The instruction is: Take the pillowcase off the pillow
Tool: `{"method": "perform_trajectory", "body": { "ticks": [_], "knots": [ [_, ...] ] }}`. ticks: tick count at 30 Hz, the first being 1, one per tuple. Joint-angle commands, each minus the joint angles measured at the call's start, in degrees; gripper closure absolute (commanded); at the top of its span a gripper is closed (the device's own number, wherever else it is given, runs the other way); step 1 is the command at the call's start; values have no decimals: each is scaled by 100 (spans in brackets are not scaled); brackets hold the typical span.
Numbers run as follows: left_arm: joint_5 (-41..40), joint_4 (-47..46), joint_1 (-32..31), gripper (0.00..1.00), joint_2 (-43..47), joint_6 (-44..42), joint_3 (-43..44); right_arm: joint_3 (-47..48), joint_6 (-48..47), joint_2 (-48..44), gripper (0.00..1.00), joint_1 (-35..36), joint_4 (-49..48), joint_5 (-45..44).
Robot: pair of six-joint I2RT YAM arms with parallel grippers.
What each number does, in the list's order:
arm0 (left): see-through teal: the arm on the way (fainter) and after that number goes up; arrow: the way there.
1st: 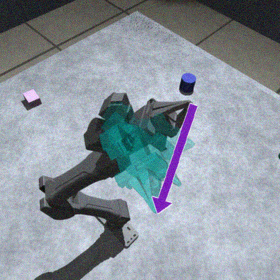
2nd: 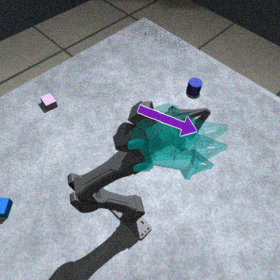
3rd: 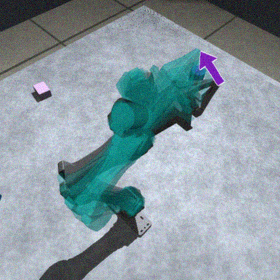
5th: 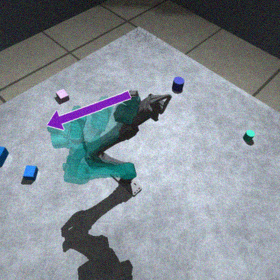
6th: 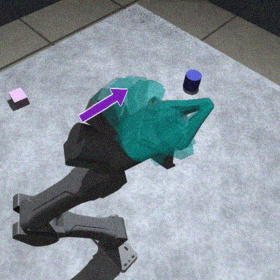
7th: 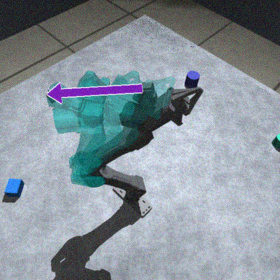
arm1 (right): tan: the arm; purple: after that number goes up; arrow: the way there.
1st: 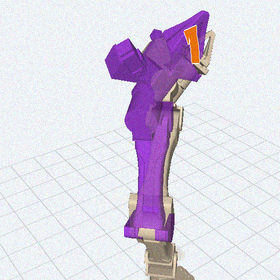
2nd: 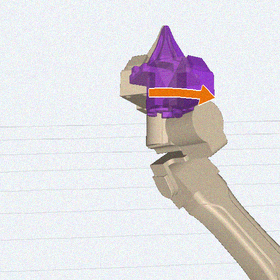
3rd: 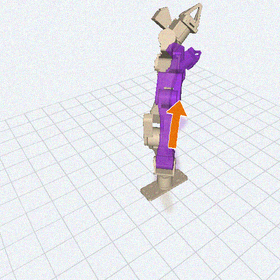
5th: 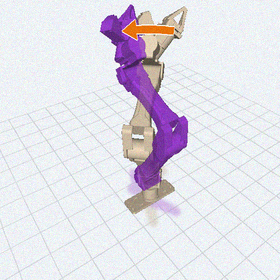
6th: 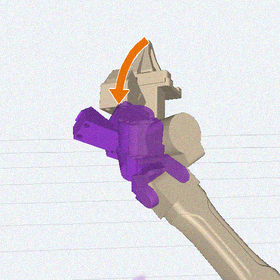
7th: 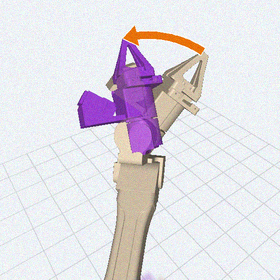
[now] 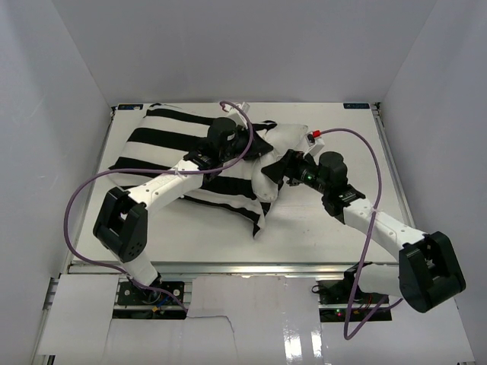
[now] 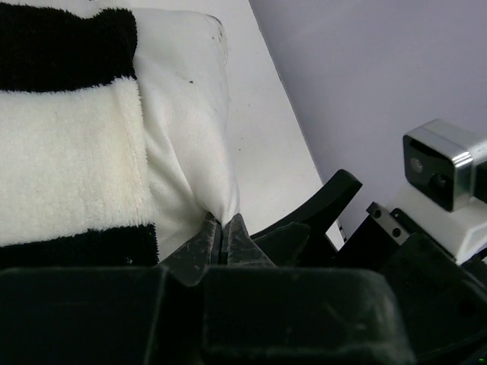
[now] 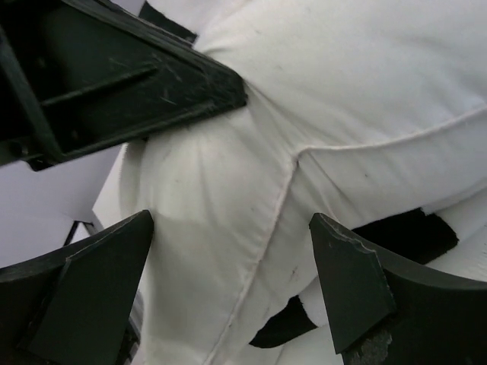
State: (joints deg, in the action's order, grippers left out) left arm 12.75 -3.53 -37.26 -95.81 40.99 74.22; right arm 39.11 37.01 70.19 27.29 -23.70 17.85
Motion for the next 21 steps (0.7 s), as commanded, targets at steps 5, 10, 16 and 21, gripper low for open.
{"method": "perform_trajectory", "body": {
  "ticks": [5,10,16,21],
  "knots": [
    [8,-447,-36,100,212,-21,383,87,-634,301,6,611,217,-1319],
    [219,-272,-107,68,396,-275,480,176,-678,636,59,611,15,-1345],
    [-1044,1019,-89,27,1194,-951,366,-377,-625,610,92,611,-669,-1398],
    [-2545,2286,104,23,1837,-1164,68,-835,-599,355,92,602,-926,-1608]
  ]
}}
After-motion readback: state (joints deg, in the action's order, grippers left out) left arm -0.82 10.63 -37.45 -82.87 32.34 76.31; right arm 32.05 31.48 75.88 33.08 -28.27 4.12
